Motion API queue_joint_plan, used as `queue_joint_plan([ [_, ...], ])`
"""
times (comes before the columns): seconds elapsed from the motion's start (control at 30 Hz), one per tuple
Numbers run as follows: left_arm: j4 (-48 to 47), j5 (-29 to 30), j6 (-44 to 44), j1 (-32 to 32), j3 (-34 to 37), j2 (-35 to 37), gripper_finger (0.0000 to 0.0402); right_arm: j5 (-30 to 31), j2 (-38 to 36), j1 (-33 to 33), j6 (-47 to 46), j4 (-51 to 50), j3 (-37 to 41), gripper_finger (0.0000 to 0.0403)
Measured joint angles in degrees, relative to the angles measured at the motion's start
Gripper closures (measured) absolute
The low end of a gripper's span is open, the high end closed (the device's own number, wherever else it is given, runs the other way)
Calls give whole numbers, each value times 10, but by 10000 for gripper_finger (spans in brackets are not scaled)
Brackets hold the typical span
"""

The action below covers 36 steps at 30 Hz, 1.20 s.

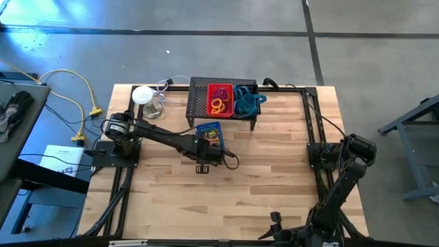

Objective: Pick & Place Office Desk Supplies
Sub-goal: Put the blue bin on the shelf

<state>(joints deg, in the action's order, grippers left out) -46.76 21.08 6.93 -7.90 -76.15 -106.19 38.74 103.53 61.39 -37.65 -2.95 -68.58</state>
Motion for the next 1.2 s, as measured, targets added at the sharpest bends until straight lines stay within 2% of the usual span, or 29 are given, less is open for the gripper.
queue_joint_plan([
  [0.2, 11, 2, 0, 3, 13, 0, 259, 0, 0, 0, 0, -10, 0, 251],
  [0.3, 11, 6, -11, 0, 13, 0, 272, 0, 0, 0, -1, -12, 0, 251],
  [0.6, -2, 24, -51, -3, 13, 0, 390, 3, 0, 0, -47, -16, 0, 251],
  [0.77, -39, 37, -72, -32, 9, 6, 396, 3, 0, 1, -63, -16, 0, 251],
  [0.93, -80, 33, -62, -83, -4, 49, 398, 4, 0, 1, -91, -16, 0, 251],
  [1.2, -156, 35, 70, -184, -18, 177, 399, 49, 0, 9, -107, -16, 0, 251],
])
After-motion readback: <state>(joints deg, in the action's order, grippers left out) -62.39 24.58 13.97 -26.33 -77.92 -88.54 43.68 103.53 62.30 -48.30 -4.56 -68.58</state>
